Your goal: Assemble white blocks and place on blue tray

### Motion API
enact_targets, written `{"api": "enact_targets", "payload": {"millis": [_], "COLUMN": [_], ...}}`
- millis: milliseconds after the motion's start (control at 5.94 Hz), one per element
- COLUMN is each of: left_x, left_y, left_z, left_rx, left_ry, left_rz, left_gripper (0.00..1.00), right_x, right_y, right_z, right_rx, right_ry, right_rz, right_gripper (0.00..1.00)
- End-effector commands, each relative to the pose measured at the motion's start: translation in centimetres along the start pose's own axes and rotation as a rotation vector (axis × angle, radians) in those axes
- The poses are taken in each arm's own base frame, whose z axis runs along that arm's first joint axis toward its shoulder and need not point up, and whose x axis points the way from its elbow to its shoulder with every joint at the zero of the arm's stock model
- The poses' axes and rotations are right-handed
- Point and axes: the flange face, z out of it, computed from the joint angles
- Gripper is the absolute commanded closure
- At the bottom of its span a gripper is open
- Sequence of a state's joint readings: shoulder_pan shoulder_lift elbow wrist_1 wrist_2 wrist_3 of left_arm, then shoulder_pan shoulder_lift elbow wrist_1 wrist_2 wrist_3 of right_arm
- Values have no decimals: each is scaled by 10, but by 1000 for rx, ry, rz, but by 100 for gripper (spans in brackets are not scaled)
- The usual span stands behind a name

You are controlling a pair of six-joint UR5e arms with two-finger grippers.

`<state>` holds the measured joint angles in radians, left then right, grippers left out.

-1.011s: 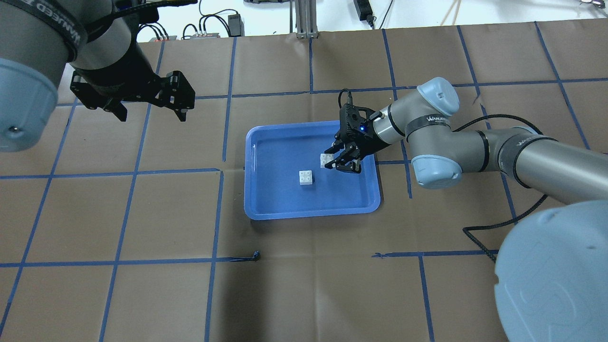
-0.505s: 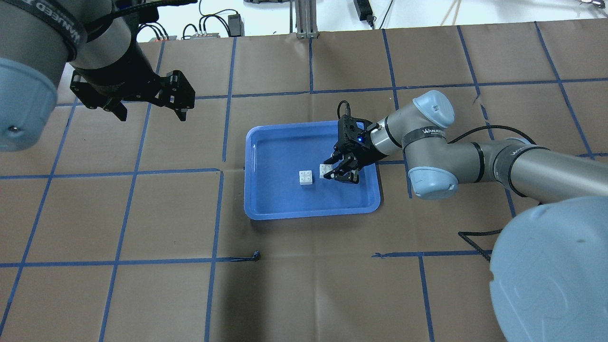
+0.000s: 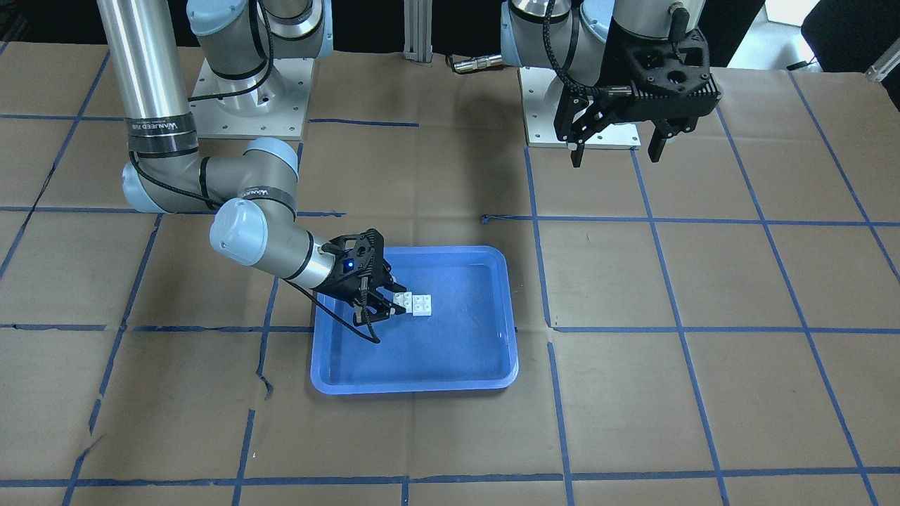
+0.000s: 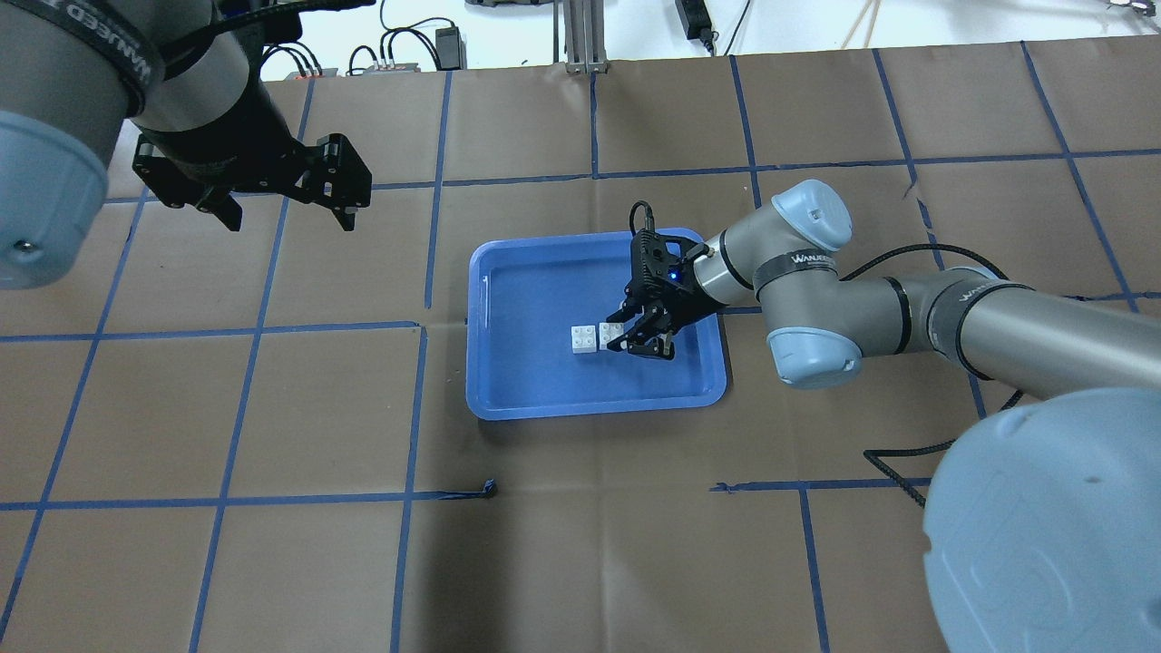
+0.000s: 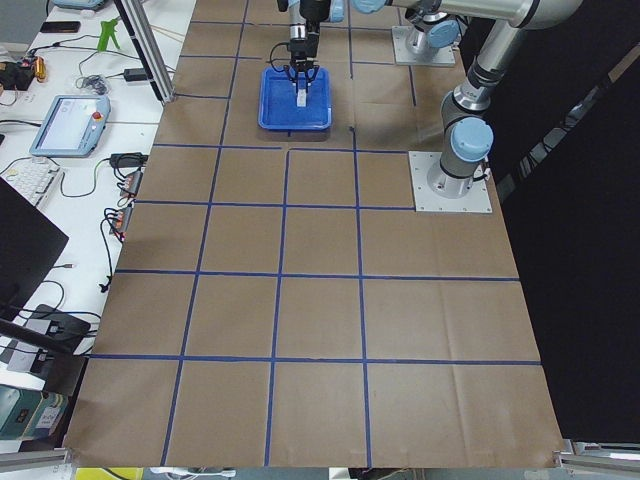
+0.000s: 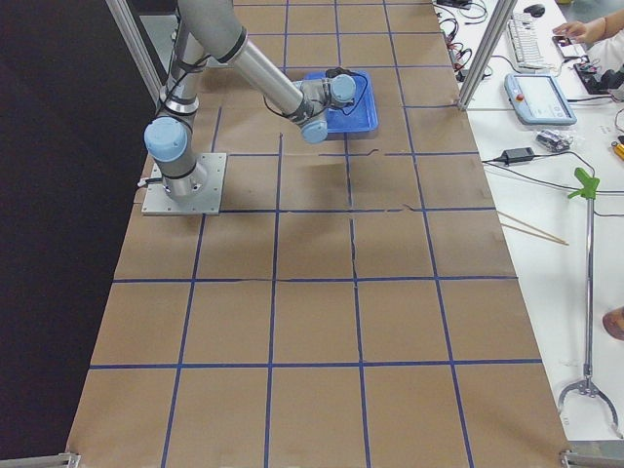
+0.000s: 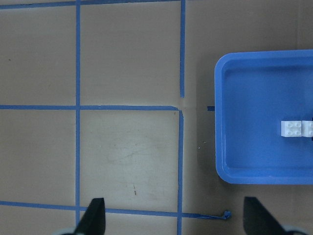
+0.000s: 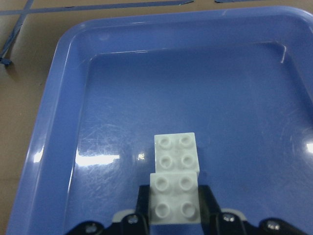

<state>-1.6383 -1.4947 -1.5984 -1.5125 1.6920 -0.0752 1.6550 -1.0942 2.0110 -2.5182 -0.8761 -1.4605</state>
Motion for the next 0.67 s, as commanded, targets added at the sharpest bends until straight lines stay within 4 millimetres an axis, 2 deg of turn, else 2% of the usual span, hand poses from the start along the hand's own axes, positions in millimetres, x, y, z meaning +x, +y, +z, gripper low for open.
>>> {"api": "enact_targets", "payload": {"millis": [0,505], "left_x": [0,0], "left_y": [0,0], "left_z": [0,0], "left_rx": [1,-1], "left_ry": [0,0], "left_rz": [0,0], "left_gripper": [1,1], "right_x": [-1,0], "right_y": [0,-1], "right_z": [1,0], "right_rx": [-1,-1], "right_ry": [-2,3], "right_rz": [3,22], "right_gripper": [69,69]}}
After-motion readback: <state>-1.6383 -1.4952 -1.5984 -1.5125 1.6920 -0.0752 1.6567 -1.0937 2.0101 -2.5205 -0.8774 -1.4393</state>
